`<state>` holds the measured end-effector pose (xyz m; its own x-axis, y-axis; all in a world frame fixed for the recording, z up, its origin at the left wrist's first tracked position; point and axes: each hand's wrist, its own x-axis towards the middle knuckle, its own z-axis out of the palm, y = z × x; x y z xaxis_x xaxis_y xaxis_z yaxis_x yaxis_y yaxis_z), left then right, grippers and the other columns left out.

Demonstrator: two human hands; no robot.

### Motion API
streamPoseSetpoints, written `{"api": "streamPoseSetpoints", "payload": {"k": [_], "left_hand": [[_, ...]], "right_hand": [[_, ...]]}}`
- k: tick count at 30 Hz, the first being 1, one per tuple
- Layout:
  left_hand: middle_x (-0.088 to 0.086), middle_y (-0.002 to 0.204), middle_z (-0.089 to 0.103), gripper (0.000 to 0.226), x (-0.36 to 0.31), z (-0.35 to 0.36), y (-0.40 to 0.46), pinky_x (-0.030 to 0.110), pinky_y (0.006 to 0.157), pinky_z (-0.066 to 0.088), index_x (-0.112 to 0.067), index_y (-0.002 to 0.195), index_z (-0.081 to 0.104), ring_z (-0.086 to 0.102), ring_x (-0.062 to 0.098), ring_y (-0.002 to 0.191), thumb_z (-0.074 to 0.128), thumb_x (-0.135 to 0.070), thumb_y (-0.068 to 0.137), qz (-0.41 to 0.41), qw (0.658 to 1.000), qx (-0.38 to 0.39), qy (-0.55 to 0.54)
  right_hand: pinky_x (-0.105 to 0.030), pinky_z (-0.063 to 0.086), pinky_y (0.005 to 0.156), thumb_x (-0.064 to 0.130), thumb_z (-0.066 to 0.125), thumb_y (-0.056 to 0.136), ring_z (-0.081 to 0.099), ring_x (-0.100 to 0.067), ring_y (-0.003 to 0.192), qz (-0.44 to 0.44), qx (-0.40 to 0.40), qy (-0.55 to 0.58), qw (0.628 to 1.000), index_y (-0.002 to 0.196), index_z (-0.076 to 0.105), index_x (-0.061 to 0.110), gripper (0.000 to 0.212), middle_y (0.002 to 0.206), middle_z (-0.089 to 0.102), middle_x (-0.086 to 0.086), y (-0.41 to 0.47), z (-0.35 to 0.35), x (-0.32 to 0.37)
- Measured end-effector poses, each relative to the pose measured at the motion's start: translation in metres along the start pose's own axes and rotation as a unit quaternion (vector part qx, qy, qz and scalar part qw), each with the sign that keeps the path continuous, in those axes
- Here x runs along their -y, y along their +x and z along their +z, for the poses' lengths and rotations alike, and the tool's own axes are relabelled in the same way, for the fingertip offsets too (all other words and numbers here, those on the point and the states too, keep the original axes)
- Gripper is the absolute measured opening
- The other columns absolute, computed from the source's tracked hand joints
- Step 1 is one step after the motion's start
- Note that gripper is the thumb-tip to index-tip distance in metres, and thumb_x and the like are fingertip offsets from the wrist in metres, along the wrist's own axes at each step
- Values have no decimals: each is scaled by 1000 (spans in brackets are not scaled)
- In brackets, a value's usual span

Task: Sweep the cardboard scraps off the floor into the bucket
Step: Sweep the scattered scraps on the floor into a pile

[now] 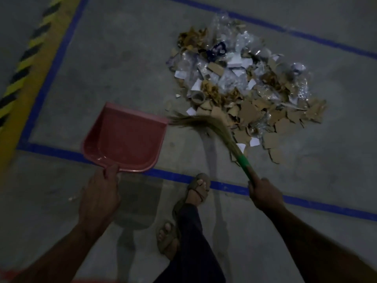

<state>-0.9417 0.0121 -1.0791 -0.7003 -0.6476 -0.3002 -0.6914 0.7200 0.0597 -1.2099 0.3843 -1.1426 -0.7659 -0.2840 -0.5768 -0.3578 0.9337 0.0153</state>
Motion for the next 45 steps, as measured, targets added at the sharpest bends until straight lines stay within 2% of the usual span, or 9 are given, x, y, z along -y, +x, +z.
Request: {"api": "streamPoseSetpoints", "payload": {"k": [12, 16, 22, 28, 32, 36, 38, 40, 45], "left_hand": [[21, 89, 50, 29, -99, -44, 176, 45, 61, 35, -7, 127, 49, 51, 41, 77, 49, -9, 97, 143, 989, -41, 6], [22, 89, 50, 38, -119, -46, 206, 42, 62, 29, -5, 130, 51, 51, 40, 76, 60, -1, 93, 156, 988, -16, -8], [19, 90, 54, 59, -110, -60, 242, 40, 62, 32, -8, 132, 52, 52, 37, 78, 34, -35, 83, 231, 971, 68, -6], [24, 92, 56, 51, -80, -111, 291, 46, 63, 37, -8, 132, 52, 54, 41, 78, 35, -22, 85, 268, 960, 79, -8], [26, 91, 57, 54, -61, -124, 339, 50, 61, 44, -8, 136, 54, 57, 42, 73, 38, -14, 86, 331, 939, 57, 70], [25, 87, 53, 52, -70, -114, 369, 50, 58, 43, -6, 137, 53, 54, 41, 69, 35, -20, 90, 394, 913, 46, 99], [23, 88, 52, 50, -85, -106, 374, 50, 60, 42, -8, 137, 51, 54, 42, 72, 36, -23, 91, 397, 911, 52, 101], [22, 90, 52, 49, -103, -89, 379, 49, 61, 42, -10, 137, 49, 54, 41, 74, 37, -23, 91, 413, 903, 63, 104], [23, 94, 52, 39, -138, -46, 386, 49, 64, 42, -11, 135, 51, 55, 43, 78, 53, -10, 96, 431, 894, 63, 103]], "right_hand": [[-29, 49, 48, 43, 42, 102, 48, -10, 60, 31, -61, 127, 990, 145, -22, 57, 79, 86, 45, 5, -35, -16, -15], [-32, 53, 52, 51, 33, 103, 55, -14, 68, 71, -60, 148, 985, 153, -11, 48, 67, 95, 53, 3, -20, -17, 21], [-33, 55, 64, 39, 36, 103, 58, -16, 81, 118, -36, 189, 974, 157, 5, 31, 63, 116, 56, -5, 8, -39, 96], [-36, 53, 74, 48, 30, 104, 58, -22, 95, 198, -24, 299, 933, 155, -12, 43, 67, 123, 51, -5, 0, -66, 151], [-33, 47, 62, 41, 37, 103, 50, -16, 76, 266, -66, 311, 910, 152, -17, 42, 73, 106, 50, -6, 8, -73, 177], [-30, 43, 51, 34, 44, 101, 53, -17, 63, 404, -90, 335, 847, 159, -1, 30, 73, 88, 51, -6, 14, -53, 180], [-37, 54, 55, 33, 46, 100, 59, -18, 65, 482, -57, 386, 784, 149, 28, 19, 54, 86, 56, -7, 14, -35, 174], [-39, 58, 63, 29, 49, 100, 63, -20, 71, 516, -27, 437, 736, 142, 37, 14, 47, 87, 61, -8, 18, -14, 166], [-24, 46, 56, 25, 48, 100, 57, -10, 71, 464, 53, 481, 742, 150, 33, 14, 53, 85, 55, 1, 50, 27, 164]]}}
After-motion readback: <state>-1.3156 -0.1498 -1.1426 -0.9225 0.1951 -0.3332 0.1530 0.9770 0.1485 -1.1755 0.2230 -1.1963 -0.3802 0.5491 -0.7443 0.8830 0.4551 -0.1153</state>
